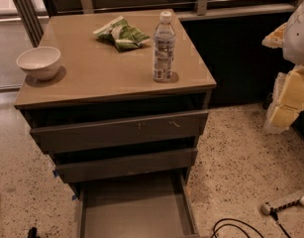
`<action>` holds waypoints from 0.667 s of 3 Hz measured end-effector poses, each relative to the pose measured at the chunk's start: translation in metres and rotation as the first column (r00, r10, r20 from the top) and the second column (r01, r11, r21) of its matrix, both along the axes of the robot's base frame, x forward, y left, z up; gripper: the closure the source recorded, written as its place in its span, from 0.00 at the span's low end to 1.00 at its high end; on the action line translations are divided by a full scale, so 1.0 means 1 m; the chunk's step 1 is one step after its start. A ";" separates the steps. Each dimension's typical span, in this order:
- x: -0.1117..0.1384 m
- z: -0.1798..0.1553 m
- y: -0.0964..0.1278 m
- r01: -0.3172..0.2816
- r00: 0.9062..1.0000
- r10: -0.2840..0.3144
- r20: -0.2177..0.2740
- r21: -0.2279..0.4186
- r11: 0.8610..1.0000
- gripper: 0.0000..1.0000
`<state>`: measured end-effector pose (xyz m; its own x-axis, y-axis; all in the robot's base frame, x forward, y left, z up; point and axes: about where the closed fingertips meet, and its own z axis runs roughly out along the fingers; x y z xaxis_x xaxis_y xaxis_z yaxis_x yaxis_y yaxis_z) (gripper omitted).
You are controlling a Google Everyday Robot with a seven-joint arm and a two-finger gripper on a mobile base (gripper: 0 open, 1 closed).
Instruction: Place blue plastic bottle into bottom drawer
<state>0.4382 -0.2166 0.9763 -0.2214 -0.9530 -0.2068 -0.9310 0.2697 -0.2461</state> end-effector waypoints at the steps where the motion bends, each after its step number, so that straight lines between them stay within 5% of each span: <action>1: 0.000 0.000 0.000 0.000 1.000 0.000 0.000 0.000 1.000 0.00; 2: 0.005 0.001 -0.001 0.013 1.000 -0.013 0.017 0.019 1.000 0.19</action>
Offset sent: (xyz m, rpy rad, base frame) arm 0.0117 -0.0032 -0.0024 0.0418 -0.0170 -0.0280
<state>0.4433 -0.2174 0.9778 -0.2297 -0.9461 -0.2283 -0.9230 0.2862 -0.2573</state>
